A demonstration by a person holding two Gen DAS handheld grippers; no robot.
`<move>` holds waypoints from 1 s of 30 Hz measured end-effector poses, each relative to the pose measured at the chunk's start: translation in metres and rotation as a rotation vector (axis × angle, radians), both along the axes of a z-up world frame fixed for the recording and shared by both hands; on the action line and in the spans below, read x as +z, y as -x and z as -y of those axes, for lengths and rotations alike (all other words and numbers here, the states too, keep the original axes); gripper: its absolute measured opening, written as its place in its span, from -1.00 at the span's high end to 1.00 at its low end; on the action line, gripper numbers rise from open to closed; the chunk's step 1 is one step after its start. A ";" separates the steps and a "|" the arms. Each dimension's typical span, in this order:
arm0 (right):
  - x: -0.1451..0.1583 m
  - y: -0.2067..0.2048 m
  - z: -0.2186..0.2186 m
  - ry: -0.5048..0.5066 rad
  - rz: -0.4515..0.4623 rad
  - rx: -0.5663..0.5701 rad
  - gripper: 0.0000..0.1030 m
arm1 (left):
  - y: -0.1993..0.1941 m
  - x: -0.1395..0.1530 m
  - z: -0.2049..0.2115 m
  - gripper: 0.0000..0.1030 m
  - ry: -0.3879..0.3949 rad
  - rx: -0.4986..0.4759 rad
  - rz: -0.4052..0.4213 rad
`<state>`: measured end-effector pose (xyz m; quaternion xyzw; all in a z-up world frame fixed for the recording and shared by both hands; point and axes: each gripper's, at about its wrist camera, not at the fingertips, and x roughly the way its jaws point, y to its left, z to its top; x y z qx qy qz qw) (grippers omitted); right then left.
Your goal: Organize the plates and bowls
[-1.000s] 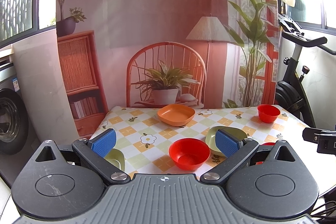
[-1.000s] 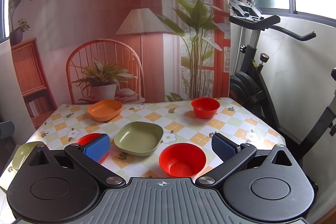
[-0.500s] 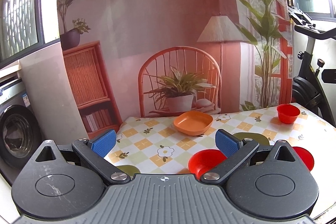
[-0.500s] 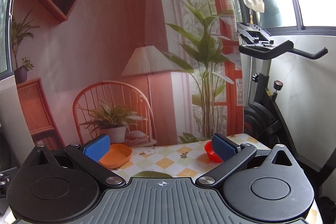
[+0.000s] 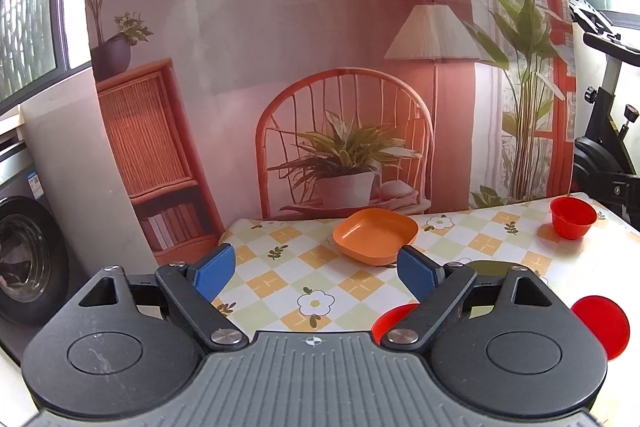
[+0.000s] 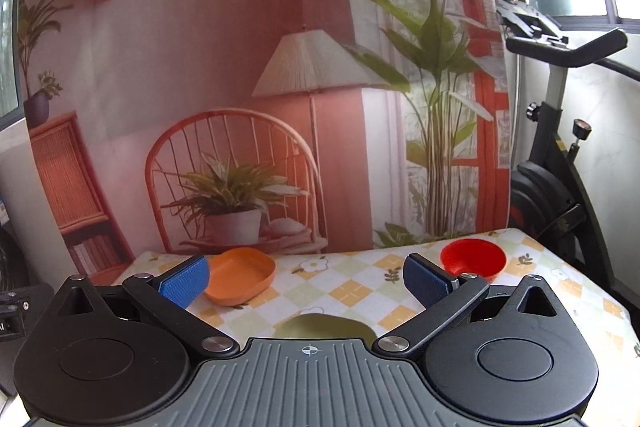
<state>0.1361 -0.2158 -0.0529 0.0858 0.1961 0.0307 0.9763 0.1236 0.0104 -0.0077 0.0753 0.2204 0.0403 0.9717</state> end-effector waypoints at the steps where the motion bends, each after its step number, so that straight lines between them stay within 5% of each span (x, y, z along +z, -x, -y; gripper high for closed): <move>1: -0.004 -0.006 -0.004 0.004 -0.015 0.007 -1.00 | -0.006 -0.004 -0.002 -0.67 0.016 0.000 -0.004; 5: -0.026 -0.028 -0.020 0.026 -0.076 0.029 -1.00 | -0.024 -0.019 -0.008 -0.33 0.089 -0.024 -0.014; 10: -0.052 -0.045 -0.038 0.055 -0.119 0.040 -0.97 | -0.040 -0.039 -0.006 -0.24 0.077 -0.029 -0.001; 26: -0.117 -0.063 -0.067 0.041 -0.256 0.156 -0.10 | -0.091 -0.122 0.000 -0.04 0.078 -0.047 -0.202; 30: -0.127 -0.064 -0.073 0.040 -0.291 0.184 0.10 | -0.097 -0.140 -0.003 -0.03 0.137 -0.059 -0.267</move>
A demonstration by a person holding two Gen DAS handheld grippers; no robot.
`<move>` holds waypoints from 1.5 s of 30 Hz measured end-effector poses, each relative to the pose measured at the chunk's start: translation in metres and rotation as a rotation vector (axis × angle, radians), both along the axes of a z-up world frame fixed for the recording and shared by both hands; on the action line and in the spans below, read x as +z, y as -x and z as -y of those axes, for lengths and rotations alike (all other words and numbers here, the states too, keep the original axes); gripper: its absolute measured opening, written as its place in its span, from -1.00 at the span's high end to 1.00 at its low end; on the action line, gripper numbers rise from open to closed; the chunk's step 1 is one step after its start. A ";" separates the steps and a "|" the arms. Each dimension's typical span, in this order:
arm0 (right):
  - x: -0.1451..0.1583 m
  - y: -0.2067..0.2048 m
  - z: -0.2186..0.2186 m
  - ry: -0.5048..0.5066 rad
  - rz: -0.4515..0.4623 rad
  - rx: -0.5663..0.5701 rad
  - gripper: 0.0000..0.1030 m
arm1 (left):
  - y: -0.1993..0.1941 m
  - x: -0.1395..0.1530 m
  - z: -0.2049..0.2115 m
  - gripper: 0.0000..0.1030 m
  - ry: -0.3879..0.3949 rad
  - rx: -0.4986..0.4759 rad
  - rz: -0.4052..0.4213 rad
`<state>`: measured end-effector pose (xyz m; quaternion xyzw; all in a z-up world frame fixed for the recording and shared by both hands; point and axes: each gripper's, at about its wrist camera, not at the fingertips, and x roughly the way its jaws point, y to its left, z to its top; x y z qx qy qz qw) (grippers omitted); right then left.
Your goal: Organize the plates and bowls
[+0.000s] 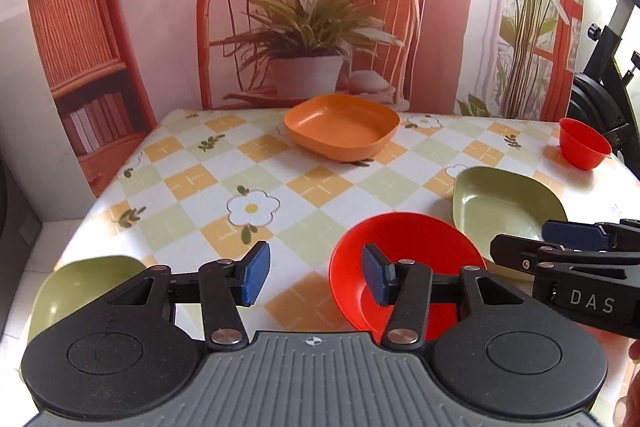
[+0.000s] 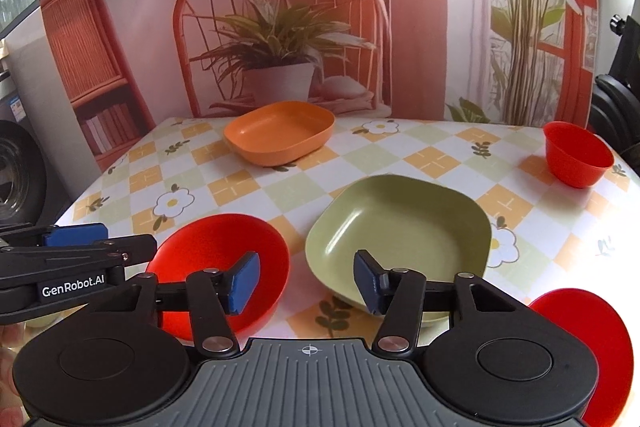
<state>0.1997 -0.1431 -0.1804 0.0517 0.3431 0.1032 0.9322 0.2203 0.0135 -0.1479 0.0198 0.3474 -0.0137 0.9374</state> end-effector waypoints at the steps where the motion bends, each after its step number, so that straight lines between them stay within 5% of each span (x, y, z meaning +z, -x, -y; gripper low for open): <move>1: -0.002 -0.001 -0.002 0.000 -0.006 0.009 0.12 | 0.000 -0.004 -0.001 0.04 0.009 -0.002 -0.011; 19: -0.022 -0.014 -0.015 -0.015 -0.079 0.078 0.74 | -0.003 -0.037 -0.005 0.67 0.147 -0.050 -0.110; 45: 0.010 0.007 0.013 -0.121 0.012 0.048 0.78 | 0.020 0.005 0.008 0.69 0.164 -0.063 -0.023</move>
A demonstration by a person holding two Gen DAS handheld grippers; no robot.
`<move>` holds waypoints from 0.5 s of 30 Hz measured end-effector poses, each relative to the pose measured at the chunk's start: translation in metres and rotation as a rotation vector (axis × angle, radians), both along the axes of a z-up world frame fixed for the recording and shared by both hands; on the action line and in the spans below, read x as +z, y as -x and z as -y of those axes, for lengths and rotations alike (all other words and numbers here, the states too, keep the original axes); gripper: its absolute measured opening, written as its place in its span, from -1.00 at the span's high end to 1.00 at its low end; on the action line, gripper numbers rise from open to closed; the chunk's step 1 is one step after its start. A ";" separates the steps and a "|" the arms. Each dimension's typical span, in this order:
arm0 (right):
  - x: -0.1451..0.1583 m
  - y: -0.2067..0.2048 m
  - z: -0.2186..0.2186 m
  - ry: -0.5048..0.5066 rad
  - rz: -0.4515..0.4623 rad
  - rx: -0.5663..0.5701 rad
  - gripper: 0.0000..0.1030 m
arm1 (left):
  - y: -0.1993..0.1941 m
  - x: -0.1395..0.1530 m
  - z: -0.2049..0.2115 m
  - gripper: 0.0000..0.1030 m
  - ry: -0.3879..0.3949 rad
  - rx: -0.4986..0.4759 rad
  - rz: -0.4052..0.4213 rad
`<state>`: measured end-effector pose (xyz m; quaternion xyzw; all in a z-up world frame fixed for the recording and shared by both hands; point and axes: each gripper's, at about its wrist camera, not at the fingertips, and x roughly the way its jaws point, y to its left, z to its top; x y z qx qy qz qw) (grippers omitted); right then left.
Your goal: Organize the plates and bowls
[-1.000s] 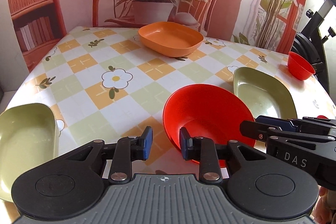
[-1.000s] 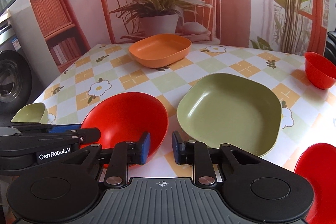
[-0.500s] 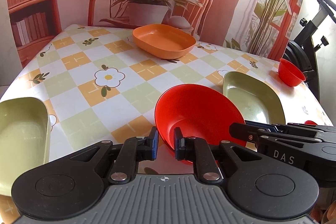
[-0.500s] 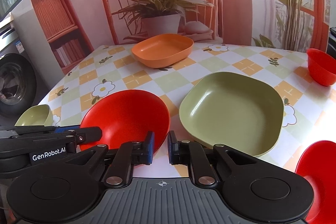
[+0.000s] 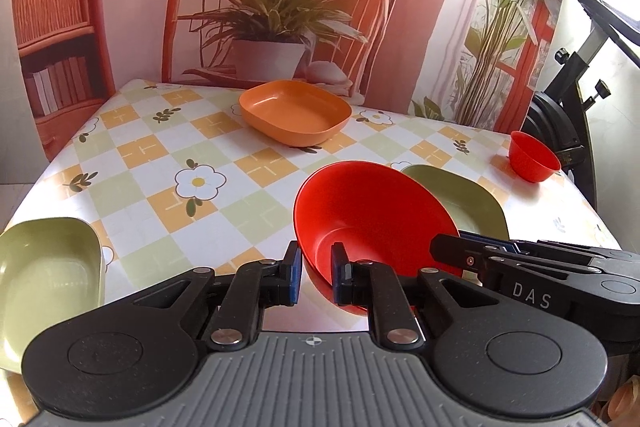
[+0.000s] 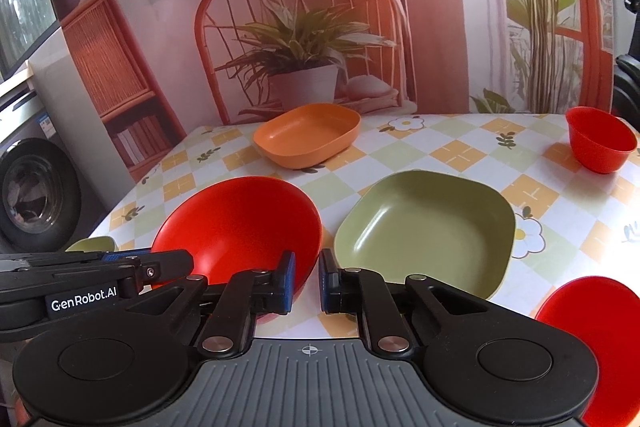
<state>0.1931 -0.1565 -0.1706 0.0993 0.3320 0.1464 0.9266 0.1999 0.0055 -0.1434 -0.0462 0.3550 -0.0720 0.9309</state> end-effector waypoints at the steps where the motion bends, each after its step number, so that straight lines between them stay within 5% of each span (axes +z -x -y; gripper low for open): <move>1: 0.002 0.002 0.003 -0.009 0.006 -0.005 0.78 | 0.001 0.003 0.002 0.69 -0.002 -0.004 0.002; 15: 0.035 0.024 0.071 -0.102 0.099 -0.122 0.78 | -0.009 0.033 0.048 0.67 -0.011 -0.126 0.003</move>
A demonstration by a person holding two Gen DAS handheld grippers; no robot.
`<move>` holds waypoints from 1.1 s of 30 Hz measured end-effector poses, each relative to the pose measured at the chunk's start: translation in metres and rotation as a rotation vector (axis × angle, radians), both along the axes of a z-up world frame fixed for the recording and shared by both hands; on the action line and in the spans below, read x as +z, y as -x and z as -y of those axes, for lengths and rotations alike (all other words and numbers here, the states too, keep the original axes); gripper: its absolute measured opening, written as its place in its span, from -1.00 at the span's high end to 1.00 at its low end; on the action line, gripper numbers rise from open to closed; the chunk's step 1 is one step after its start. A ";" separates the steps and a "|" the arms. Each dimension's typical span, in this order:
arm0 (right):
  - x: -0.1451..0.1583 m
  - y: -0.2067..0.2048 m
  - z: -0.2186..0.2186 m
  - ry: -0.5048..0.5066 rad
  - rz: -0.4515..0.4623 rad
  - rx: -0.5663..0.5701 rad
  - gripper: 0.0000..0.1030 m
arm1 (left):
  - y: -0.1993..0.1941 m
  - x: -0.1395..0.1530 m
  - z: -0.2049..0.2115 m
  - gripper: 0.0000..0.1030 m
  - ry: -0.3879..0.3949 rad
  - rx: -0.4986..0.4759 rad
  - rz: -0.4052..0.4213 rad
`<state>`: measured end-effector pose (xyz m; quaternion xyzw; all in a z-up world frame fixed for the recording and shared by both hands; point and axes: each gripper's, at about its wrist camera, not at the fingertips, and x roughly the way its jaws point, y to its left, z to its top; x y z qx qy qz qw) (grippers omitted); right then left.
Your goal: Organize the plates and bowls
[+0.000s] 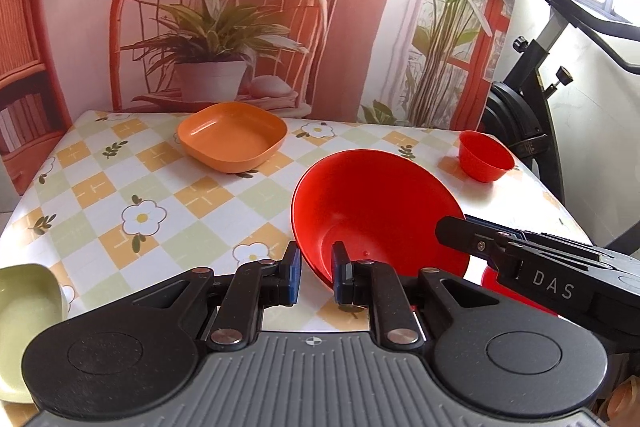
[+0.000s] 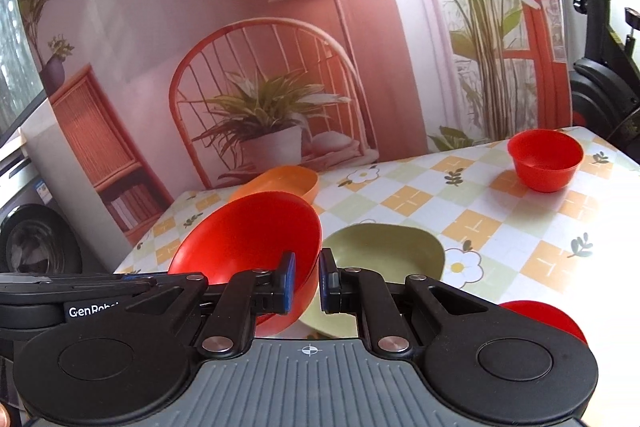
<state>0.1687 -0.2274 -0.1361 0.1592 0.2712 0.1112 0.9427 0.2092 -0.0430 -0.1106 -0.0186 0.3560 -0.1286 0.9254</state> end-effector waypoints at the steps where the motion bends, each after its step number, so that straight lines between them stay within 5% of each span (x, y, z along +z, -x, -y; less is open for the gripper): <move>1: 0.001 0.003 0.006 -0.003 0.003 -0.014 0.78 | -0.001 0.002 0.005 0.67 0.001 -0.012 0.000; 17: -0.009 0.049 0.111 -0.004 -0.044 -0.260 0.78 | -0.002 -0.002 0.115 0.67 -0.025 -0.294 0.002; 33: -0.045 0.068 0.131 -0.040 -0.160 -0.302 0.78 | 0.000 -0.044 0.140 0.66 -0.047 -0.341 -0.133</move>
